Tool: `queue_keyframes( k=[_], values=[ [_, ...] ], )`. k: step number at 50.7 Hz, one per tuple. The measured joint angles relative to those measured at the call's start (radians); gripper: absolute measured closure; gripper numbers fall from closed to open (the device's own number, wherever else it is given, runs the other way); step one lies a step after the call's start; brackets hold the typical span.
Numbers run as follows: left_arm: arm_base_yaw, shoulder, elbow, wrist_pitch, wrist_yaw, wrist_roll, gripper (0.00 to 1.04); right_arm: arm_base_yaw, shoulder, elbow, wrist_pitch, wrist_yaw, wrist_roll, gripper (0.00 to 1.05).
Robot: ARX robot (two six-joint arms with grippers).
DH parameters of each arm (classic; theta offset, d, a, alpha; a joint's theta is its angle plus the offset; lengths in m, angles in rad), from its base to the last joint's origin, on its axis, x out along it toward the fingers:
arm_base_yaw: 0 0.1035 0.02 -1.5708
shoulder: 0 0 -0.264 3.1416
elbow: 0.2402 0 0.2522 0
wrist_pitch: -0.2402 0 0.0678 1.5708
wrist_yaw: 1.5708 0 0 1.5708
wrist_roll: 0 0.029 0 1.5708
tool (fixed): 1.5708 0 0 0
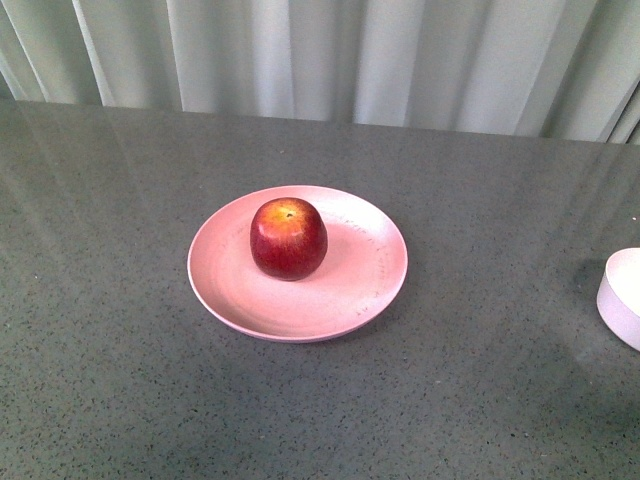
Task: Move apple from plate to bowl
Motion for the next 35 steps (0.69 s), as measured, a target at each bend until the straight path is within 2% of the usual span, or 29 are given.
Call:
queue_keyframes(
  k=[12, 18, 21, 23, 30, 35],
  values=[
    [0.0, 0.0, 0.0, 0.0, 0.0, 0.0, 0.09, 0.0, 0.004, 0.003, -0.006, -0.005, 0.001, 0.09],
    [0.0, 0.0, 0.0, 0.0, 0.0, 0.0, 0.09, -0.013, 0.154, 0.084, -0.231, -0.051, 0.033, 0.09],
    [0.0, 0.0, 0.0, 0.0, 0.0, 0.0, 0.09, -0.029, 0.235, 0.096, -0.228, -0.064, 0.032, 0.09],
    [0.0, 0.0, 0.0, 0.0, 0.0, 0.0, 0.09, -0.058, 0.295, 0.105, -0.186, -0.084, 0.025, 0.09],
    [0.0, 0.0, 0.0, 0.0, 0.0, 0.0, 0.09, -0.235, 0.649, 0.223, 0.123, -0.183, -0.055, 0.09],
    [0.0, 0.0, 0.0, 0.0, 0.0, 0.0, 0.09, -0.298, 0.929, 0.299, 0.293, -0.217, -0.095, 0.09]
  ],
)
